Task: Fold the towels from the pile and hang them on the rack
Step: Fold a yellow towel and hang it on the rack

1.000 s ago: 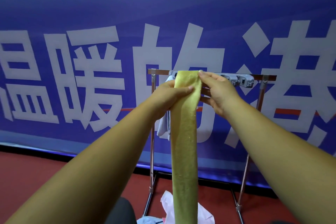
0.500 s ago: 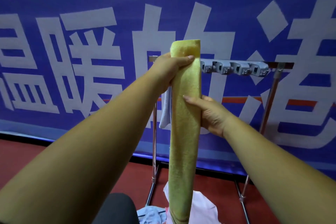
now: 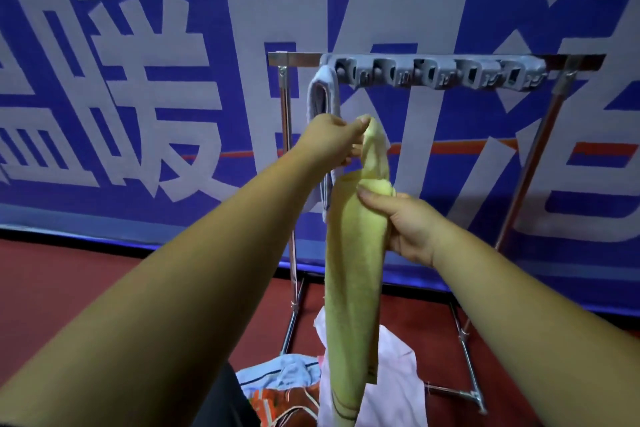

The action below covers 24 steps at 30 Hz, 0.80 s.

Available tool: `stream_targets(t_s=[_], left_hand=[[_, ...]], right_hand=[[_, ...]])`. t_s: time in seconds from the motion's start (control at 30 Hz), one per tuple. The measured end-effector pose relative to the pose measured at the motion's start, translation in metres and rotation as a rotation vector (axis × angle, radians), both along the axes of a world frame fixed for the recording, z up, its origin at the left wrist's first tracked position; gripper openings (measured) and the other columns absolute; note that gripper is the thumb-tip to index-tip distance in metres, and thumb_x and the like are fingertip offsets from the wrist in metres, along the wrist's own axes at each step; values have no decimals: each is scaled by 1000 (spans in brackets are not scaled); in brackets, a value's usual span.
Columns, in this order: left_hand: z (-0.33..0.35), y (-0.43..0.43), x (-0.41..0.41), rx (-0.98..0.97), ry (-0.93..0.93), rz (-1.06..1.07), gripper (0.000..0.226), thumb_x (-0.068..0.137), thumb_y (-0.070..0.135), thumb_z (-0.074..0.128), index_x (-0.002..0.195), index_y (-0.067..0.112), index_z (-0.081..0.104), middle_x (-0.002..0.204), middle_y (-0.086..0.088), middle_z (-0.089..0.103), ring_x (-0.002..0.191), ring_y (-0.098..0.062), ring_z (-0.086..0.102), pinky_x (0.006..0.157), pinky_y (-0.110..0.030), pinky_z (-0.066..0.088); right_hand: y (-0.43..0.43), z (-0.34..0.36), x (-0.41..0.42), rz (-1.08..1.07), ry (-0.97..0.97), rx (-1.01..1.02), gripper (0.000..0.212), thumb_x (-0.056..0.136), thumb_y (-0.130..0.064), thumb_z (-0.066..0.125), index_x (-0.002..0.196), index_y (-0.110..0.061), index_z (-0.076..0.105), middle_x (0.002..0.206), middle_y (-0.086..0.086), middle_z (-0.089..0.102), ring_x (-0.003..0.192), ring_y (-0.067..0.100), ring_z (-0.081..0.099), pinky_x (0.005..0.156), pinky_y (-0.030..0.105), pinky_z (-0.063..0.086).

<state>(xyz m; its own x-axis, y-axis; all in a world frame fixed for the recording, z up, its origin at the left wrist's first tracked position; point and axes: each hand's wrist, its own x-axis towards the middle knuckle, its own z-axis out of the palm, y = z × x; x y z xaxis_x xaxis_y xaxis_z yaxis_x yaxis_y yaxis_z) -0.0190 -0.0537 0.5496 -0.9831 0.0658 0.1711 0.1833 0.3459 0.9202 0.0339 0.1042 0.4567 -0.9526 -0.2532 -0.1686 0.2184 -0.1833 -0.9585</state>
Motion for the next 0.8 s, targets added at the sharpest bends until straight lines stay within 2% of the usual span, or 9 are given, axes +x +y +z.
stream_targets(t_s=[0.13,0.23,0.3,0.37,0.43,0.5,0.6,0.7,0.8], left_hand=[[-40,-5,0,-41,-68,-8,38,109,43,57,121,9,67,114,-5,78,95,-22,77,91,-44,65],[-73,-9,-5,-96,-118,75,30,106,37,60,104,10,73,99,-12,80,93,-31,78,87,-48,66],[-90,-13,-7,-122,-177,99,19,98,21,64,99,5,75,97,-22,78,91,-36,77,81,-49,65],[-104,-15,-6,-175,-249,46,12,92,11,63,96,4,72,99,-24,77,89,-32,77,71,-41,64],[-117,-15,-2,-235,-320,-38,10,90,8,63,99,7,68,101,-19,77,95,-27,77,73,-37,62],[-128,-13,2,-330,-373,-96,11,85,8,64,96,10,63,92,-14,72,86,-24,72,76,-38,60],[-143,-11,2,-436,-412,-150,30,72,22,73,95,4,64,82,-9,64,72,-21,60,66,-36,52],[-161,-5,1,-408,-372,-113,75,54,54,87,110,9,65,99,-5,72,88,-18,73,81,-39,63],[-168,3,9,-377,-252,2,73,74,59,84,123,12,54,101,-1,61,94,-20,68,67,-35,54]], right_hand=[[-5,-19,-20,-182,-148,-175,42,106,-36,65,136,-7,68,120,18,79,112,33,77,100,48,58],[-4,-25,-30,-249,-275,-262,45,108,-34,56,140,-2,61,125,24,75,119,40,72,108,57,51],[-3,-26,-35,-287,-296,-276,41,106,-28,58,139,-4,59,124,23,76,117,43,73,106,62,51],[-6,-26,-39,-312,-286,-317,40,104,-24,61,140,-5,58,126,22,75,117,44,72,105,67,50],[-10,-26,-42,-343,-284,-339,35,104,-21,61,136,-7,57,129,21,72,118,44,70,105,70,49],[-16,-24,-45,-377,-277,-349,30,104,-19,60,133,-9,57,132,18,70,120,40,69,108,67,48],[-25,-18,-46,-425,-274,-421,41,102,-14,63,142,-10,54,134,16,69,119,38,69,105,62,51],[-34,-8,-43,-451,-258,-473,34,102,-9,62,135,-10,52,134,17,67,121,38,67,110,62,50],[-42,-3,-42,-514,-237,-511,46,97,-4,66,139,-13,51,130,17,66,117,39,67,107,62,52]])
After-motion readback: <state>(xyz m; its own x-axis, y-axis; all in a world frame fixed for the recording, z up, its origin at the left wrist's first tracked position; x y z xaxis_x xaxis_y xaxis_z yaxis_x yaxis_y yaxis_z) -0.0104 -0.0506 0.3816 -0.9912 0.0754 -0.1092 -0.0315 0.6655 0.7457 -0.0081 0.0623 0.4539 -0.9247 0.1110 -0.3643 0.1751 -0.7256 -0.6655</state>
